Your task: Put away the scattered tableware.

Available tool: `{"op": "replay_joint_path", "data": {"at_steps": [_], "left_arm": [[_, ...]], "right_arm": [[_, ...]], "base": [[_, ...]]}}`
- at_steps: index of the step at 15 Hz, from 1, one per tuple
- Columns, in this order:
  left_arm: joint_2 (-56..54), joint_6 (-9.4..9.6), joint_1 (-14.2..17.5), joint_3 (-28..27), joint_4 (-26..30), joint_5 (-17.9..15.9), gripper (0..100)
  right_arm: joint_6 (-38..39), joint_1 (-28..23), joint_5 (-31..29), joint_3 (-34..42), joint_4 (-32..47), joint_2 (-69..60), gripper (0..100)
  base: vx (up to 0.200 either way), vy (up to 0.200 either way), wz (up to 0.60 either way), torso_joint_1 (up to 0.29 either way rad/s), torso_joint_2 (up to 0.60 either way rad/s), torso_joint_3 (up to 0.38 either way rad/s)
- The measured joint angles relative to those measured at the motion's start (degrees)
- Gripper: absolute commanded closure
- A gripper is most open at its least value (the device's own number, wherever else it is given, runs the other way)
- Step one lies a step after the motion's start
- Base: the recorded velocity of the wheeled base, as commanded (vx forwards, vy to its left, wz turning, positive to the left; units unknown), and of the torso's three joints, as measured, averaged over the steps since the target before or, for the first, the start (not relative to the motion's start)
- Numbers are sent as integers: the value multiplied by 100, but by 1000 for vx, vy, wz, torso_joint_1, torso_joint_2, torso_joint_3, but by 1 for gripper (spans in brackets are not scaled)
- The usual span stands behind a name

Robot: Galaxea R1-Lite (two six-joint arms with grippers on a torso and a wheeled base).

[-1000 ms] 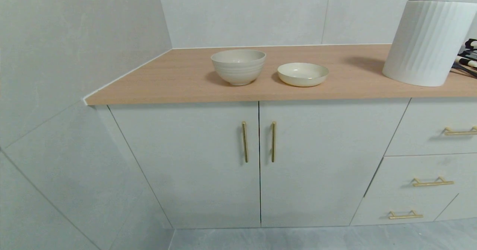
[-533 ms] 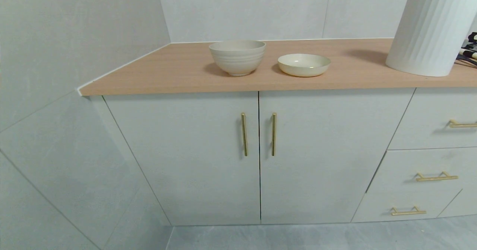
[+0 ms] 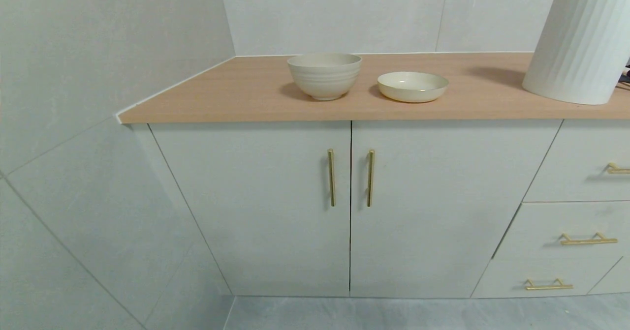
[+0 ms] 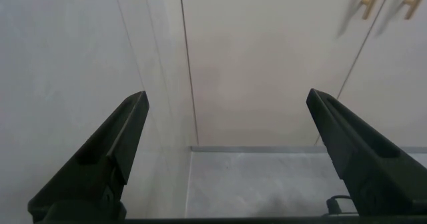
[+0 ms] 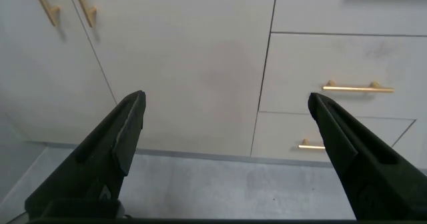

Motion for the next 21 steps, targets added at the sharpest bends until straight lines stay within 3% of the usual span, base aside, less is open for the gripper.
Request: {"op": "replay_joint_path", "data": {"at_steps": [15, 18, 21], "left_arm": [[0, -9, 7, 0, 1, 6, 0], [0, -9, 7, 0, 1, 6, 0], [0, 5, 7, 0, 1, 6, 0]], "right_arm": [[-105, 5, 44, -41, -5, 26, 0], [-74, 102, 257, -816, 95, 440, 0], [-37, 276, 884, -1607, 112, 1476, 0]], "base": [[0, 0, 0, 0, 0, 0], [0, 0, 0, 0, 0, 0], [0, 0, 0, 0, 0, 0]]}}
